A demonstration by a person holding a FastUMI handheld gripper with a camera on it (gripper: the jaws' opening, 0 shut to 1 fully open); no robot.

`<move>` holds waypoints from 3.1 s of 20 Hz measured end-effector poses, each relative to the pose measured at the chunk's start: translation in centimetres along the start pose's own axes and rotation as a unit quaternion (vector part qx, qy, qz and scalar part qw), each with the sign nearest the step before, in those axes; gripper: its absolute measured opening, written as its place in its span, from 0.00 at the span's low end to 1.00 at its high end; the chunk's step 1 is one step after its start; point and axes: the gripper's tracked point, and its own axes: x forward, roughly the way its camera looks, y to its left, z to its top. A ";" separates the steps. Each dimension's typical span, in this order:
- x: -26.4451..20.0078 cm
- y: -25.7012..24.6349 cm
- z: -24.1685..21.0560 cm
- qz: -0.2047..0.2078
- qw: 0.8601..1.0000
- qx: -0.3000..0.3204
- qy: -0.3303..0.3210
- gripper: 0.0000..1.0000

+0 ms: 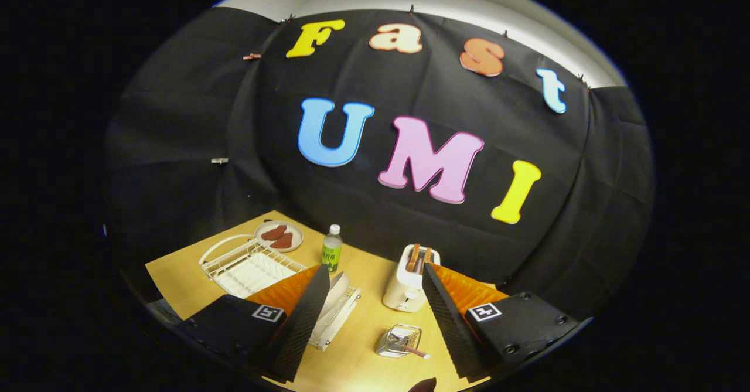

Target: Take the plate from the dish rack, then take the spoon from the basket and place it into the plate.

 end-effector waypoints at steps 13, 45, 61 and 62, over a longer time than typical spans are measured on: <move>14.6 5.4 -15.4 -0.009 0.950 0.175 0.259 0.94; -6.4 0.2 -19.9 0.023 0.929 0.262 0.261 0.30; -4.1 3.5 -37.5 0.095 0.816 0.462 0.334 0.31; -3.8 3.2 -38.5 0.079 0.817 0.458 0.341 0.31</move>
